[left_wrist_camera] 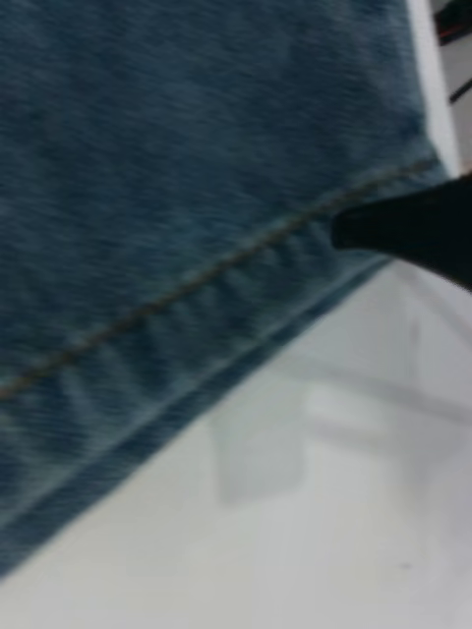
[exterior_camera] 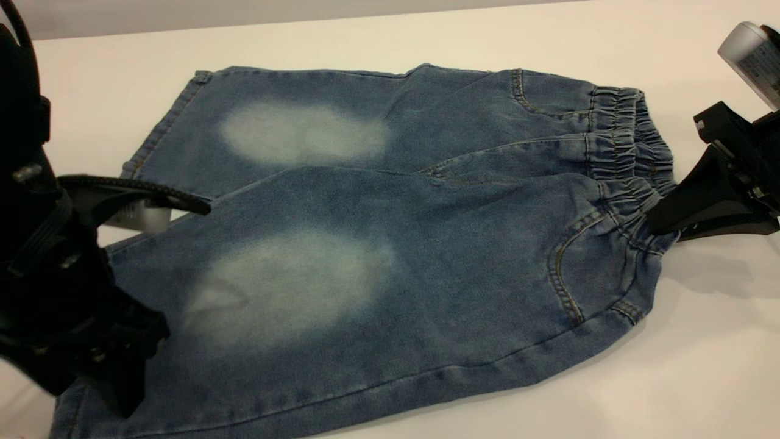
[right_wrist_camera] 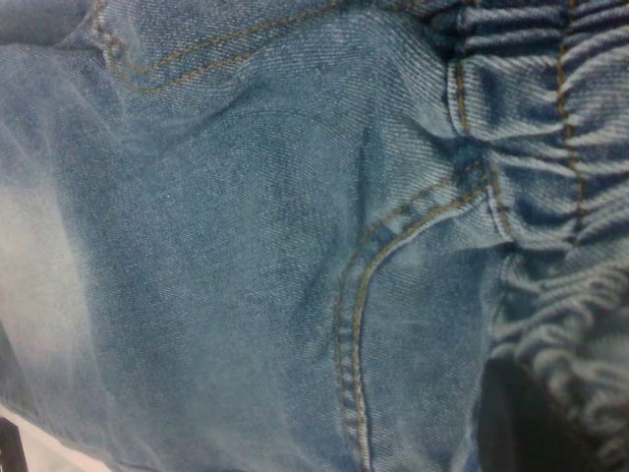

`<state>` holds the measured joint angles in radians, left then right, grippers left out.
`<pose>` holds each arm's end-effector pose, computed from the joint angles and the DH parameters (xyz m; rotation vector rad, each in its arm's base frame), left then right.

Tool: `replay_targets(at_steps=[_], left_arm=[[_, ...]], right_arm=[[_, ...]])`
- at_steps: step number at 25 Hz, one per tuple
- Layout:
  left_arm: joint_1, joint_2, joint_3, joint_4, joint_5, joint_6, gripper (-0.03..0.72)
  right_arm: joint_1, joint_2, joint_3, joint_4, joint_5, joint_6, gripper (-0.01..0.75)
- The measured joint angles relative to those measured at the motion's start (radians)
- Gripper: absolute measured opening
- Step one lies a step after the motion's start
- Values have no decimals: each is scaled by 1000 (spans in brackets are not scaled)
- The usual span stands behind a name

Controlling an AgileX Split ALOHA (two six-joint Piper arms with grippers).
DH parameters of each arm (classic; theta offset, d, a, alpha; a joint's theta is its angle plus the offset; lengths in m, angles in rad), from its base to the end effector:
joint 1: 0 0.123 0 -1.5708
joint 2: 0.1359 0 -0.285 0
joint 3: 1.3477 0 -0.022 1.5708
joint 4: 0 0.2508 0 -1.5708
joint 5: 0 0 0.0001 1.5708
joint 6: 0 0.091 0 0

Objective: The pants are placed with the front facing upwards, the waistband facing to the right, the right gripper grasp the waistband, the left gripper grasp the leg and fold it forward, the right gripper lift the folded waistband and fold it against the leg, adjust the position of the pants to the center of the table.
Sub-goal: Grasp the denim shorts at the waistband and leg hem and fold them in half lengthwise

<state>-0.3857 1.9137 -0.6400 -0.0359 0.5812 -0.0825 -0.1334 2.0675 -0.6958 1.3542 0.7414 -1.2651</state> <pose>0.2104 -0.0874 0.0625 -0.3983 -2.9188 -0.0435 0.2723 0.0241 0.0504 0.1616 2.8194 1.0537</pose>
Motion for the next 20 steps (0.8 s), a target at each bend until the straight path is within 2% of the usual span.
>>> replay_targets(at_steps=[2, 20], left_arm=[[0, 0, 0, 8, 26, 0, 499], [0, 61, 0, 8, 8, -10, 500]], right_arm=[[0, 0, 0, 0, 0, 0, 36], [0, 0, 0, -12, 6, -1, 36]])
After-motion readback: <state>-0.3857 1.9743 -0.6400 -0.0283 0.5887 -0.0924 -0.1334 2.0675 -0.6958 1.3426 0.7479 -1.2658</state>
